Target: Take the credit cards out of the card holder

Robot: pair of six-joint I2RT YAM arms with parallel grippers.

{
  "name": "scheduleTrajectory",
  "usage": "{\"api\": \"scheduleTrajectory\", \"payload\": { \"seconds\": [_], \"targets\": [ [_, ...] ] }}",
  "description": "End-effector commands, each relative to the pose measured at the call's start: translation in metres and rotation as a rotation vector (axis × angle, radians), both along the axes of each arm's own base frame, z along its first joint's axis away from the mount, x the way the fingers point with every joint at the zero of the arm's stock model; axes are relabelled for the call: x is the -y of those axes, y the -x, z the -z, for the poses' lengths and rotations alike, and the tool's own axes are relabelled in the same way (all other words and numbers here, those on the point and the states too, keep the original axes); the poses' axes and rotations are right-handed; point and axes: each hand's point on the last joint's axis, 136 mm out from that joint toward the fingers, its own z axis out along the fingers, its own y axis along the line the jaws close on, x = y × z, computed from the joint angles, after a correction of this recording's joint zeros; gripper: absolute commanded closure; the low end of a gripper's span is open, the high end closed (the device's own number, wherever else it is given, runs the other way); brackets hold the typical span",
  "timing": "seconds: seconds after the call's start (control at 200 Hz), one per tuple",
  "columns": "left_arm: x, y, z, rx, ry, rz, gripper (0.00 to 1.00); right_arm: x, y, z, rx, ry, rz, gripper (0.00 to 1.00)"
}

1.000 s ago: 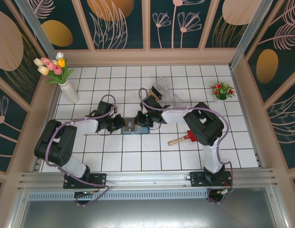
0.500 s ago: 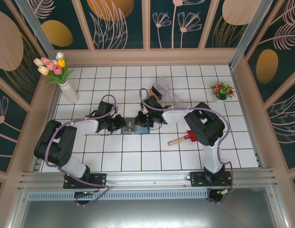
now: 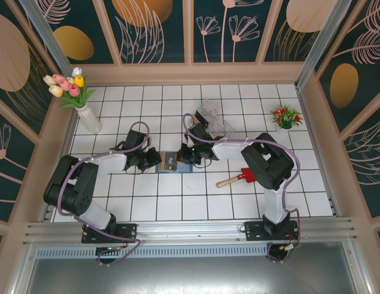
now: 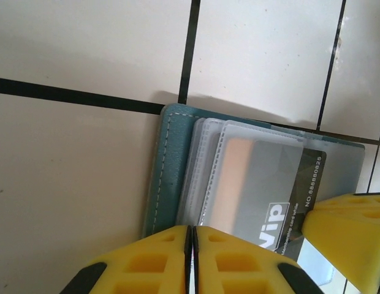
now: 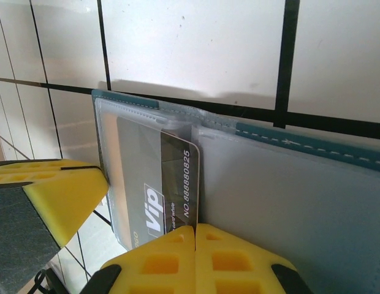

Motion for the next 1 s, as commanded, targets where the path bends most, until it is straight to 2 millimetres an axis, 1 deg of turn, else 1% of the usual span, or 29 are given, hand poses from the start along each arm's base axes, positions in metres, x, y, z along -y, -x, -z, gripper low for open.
{"api": "scheduleTrajectory", "payload": {
  "seconds": [0.0, 0.065, 0.12, 0.215, 0.355, 0.42, 0.485, 0.606, 0.706, 0.906, 0.996],
  "targets": [
    [0.003, -0.005, -0.020, 0.042, 0.011, 0.022, 0.87, 0.005, 0.003, -0.004, 0.000, 0.009, -0.008, 0.97],
    [0.007, -0.009, -0.030, 0.070, 0.036, 0.032, 0.87, 0.004, 0.003, -0.003, -0.004, 0.005, -0.012, 0.97],
    [0.007, -0.010, -0.031, 0.080, 0.030, 0.037, 0.87, 0.003, 0.003, -0.002, -0.005, 0.005, -0.012, 0.96],
    [0.011, -0.011, -0.029, 0.075, 0.031, 0.051, 0.87, 0.003, 0.003, -0.001, -0.006, 0.003, -0.013, 0.96],
    [0.033, -0.007, -0.027, 0.069, 0.078, 0.105, 0.88, 0.003, 0.002, 0.000, -0.008, 0.004, -0.011, 0.92],
    [0.037, -0.006, -0.021, 0.057, 0.064, 0.116, 0.89, 0.003, 0.002, 0.001, -0.009, 0.005, -0.012, 0.92],
    [0.034, -0.006, -0.012, 0.041, 0.032, 0.103, 0.89, 0.003, 0.001, 0.001, -0.009, 0.007, -0.008, 0.91],
    [0.019, -0.005, 0.003, 0.011, -0.055, 0.065, 0.90, 0.004, 0.001, 0.005, -0.015, 0.014, -0.003, 0.91],
    [0.015, -0.001, 0.012, -0.012, -0.076, 0.057, 0.90, 0.004, 0.001, 0.007, -0.019, 0.014, -0.003, 0.91],
    [0.009, 0.008, 0.022, -0.039, -0.086, 0.043, 0.90, 0.003, 0.002, 0.009, -0.026, 0.003, 0.001, 0.82],
    [0.007, 0.012, 0.025, -0.047, -0.089, 0.038, 0.91, 0.002, 0.002, 0.010, -0.030, -0.003, 0.001, 0.80]
  ]
}}
